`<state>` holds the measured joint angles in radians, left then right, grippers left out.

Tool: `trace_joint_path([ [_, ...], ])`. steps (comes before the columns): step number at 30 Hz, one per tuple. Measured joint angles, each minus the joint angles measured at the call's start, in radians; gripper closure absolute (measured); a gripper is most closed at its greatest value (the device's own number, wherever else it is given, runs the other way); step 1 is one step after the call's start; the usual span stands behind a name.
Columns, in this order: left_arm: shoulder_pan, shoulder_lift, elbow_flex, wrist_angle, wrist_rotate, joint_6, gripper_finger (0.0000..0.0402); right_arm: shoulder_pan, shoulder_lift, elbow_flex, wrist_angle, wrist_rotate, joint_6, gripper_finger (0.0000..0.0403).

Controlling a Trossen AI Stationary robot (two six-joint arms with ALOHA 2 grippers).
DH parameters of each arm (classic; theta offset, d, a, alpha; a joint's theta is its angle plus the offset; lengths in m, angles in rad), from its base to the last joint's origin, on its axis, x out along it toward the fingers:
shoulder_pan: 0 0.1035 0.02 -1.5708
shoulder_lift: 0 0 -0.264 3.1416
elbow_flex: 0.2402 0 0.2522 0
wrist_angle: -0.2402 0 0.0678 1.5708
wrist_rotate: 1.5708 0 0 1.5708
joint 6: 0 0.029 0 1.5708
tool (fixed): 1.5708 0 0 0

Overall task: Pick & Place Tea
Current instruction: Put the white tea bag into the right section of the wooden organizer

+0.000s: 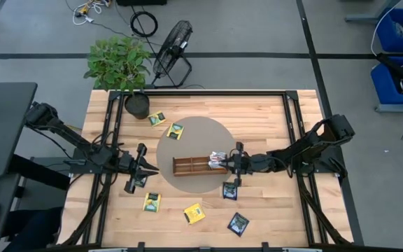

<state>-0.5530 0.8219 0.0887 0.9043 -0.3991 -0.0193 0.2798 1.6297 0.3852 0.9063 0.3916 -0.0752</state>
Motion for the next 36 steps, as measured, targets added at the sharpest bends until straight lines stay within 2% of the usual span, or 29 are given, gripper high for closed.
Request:
trace_joint_path([
  [7,0.000,0.000,0.000,-0.008,0.000,0.005,0.0349,0.007,-0.002,0.046,-0.014,0.004,-0.042,0.0280],
  [10,0.000,0.000,0.000,-0.011,0.000,0.005,0.0349,0.008,-0.029,0.079,-0.079,0.031,-0.065,0.0267],
  [14,0.000,0.000,0.000,-0.013,0.000,0.004,0.0349,0.001,-0.086,0.137,-0.321,0.051,-0.025,0.0261],
  [19,0.000,0.000,0.001,-0.023,0.000,0.005,0.0349,-0.020,-0.145,0.311,-0.757,-0.045,0.095,0.0263],
  [26,0.000,0.000,0.001,-0.026,0.000,0.016,0.0349,-0.035,-0.143,0.505,-1.139,-0.148,0.140,0.0274],
  [36,0.000,0.000,0.001,-0.037,0.000,0.031,0.0349,-0.057,-0.097,0.515,-1.126,-0.174,0.058,0.0282],
])
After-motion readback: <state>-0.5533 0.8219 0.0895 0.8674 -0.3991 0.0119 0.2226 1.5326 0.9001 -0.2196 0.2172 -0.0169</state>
